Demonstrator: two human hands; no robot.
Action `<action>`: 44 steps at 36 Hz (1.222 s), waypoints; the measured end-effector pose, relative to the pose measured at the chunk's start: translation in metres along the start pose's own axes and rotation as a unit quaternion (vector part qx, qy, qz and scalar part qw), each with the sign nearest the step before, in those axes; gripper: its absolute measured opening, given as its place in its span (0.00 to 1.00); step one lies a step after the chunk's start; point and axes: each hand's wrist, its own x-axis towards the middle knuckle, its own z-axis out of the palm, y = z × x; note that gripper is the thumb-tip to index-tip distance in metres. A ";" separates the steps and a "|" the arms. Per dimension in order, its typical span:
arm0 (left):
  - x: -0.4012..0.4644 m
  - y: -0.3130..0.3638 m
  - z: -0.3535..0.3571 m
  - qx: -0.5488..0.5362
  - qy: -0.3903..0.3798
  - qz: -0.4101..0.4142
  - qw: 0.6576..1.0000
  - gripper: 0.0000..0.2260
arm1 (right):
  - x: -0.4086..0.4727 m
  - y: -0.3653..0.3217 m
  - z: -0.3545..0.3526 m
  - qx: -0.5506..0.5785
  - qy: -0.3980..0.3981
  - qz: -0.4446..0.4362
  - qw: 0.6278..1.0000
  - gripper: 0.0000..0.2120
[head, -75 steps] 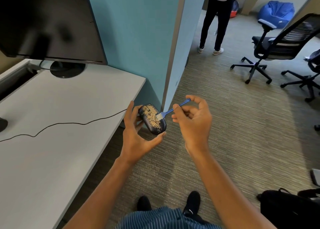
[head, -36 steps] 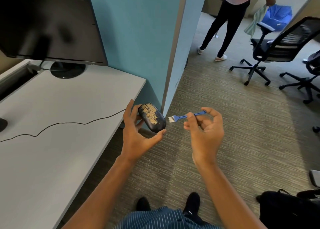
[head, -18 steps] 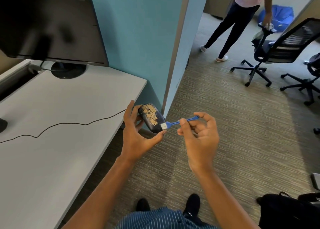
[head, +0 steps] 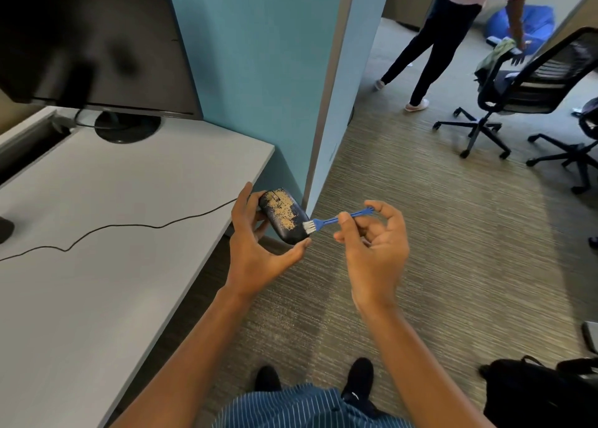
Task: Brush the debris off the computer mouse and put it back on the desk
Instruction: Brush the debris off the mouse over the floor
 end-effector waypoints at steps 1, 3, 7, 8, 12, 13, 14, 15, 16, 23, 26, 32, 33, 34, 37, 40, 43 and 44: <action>0.000 0.001 0.000 -0.001 0.001 0.004 1.000 0.63 | 0.002 0.000 0.000 0.007 0.012 0.001 1.000 0.19; -0.001 0.004 0.000 -0.008 0.001 0.001 1.000 0.63 | 0.004 -0.001 -0.001 0.021 0.019 -0.002 1.000 0.19; -0.004 0.005 0.000 -0.017 0.000 -0.022 1.000 0.62 | -0.002 0.000 0.001 0.011 -0.022 -0.022 0.999 0.19; -0.004 0.005 0.000 -0.016 -0.001 -0.024 1.000 0.62 | -0.002 0.000 0.002 0.005 -0.021 -0.024 0.999 0.19; -0.003 0.008 -0.001 -0.015 0.000 -0.021 1.000 0.61 | 0.001 -0.001 0.003 0.004 0.024 -0.019 1.000 0.19; -0.003 0.010 -0.001 -0.015 0.000 -0.025 1.000 0.61 | 0.001 -0.003 0.004 0.009 0.026 -0.022 0.999 0.19; -0.003 0.010 -0.002 -0.014 0.000 -0.026 1.000 0.60 | 0.000 -0.005 0.005 0.015 0.021 -0.027 0.999 0.20; -0.004 0.011 -0.002 -0.013 -0.001 -0.027 1.000 0.60 | -0.003 -0.006 0.007 0.019 0.008 -0.036 0.999 0.19; -0.004 0.011 -0.002 -0.011 0.000 -0.027 1.000 0.60 | -0.006 -0.008 0.009 0.021 -0.009 -0.045 0.999 0.19; -0.003 0.005 -0.002 -0.004 -0.002 -0.030 1.000 0.64 | -0.018 -0.008 0.025 -0.010 -0.067 -0.062 0.996 0.19; -0.002 0.004 -0.003 0.006 0.003 -0.023 1.000 0.63 | -0.009 -0.008 0.021 -0.032 -0.024 -0.061 0.997 0.18; -0.002 -0.001 -0.005 0.006 0.004 -0.021 1.000 0.63 | 0.005 -0.013 0.009 -0.029 0.028 -0.054 0.998 0.21; -0.002 -0.002 -0.005 0.005 0.004 -0.020 1.000 0.63 | 0.003 -0.015 0.010 -0.021 0.027 -0.056 0.998 0.21; -0.001 -0.002 -0.004 0.003 0.005 -0.019 1.000 0.63 | 0.000 -0.016 0.012 -0.015 0.018 -0.058 0.998 0.22; -0.001 -0.002 -0.003 -0.003 0.006 -0.015 1.000 0.63 | -0.011 -0.017 0.019 -0.010 -0.029 -0.067 0.997 0.21; 0.001 -0.002 -0.002 -0.007 0.005 -0.013 1.000 0.63 | -0.015 -0.014 0.023 -0.013 -0.046 -0.065 0.997 0.19; 0.001 -0.001 -0.003 -0.008 0.008 -0.009 1.000 0.62 | -0.007 -0.012 0.019 -0.013 -0.018 -0.047 0.999 0.20; 0.001 -0.001 -0.004 -0.005 0.007 -0.007 1.000 0.62 | -0.003 -0.012 0.017 -0.014 -0.004 -0.043 0.999 0.20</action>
